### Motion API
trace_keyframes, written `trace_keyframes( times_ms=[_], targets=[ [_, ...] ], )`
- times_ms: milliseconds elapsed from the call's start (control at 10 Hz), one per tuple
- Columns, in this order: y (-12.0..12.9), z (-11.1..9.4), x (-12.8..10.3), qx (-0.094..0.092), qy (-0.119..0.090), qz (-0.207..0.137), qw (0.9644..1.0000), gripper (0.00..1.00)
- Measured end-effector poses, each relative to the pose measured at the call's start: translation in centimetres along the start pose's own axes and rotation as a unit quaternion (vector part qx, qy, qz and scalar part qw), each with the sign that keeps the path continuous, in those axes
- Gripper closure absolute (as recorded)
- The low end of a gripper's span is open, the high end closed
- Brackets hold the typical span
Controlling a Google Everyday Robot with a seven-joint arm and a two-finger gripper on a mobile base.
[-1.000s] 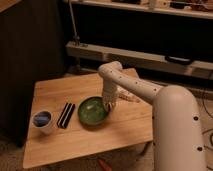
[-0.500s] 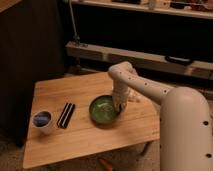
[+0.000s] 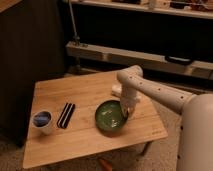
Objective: Drag the ceramic bowl in a circle
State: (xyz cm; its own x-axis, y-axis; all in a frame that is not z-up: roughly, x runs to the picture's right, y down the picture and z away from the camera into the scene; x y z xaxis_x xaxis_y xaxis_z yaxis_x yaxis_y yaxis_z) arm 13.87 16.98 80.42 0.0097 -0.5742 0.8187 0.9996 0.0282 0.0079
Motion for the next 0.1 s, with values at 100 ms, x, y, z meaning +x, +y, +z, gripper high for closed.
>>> trace_keyframes(
  times_ms=[100],
  targets=[
    [-0.33,0.23,-2.19,0.016,-0.008,-0.013,0.9998,0.97]
  ],
)
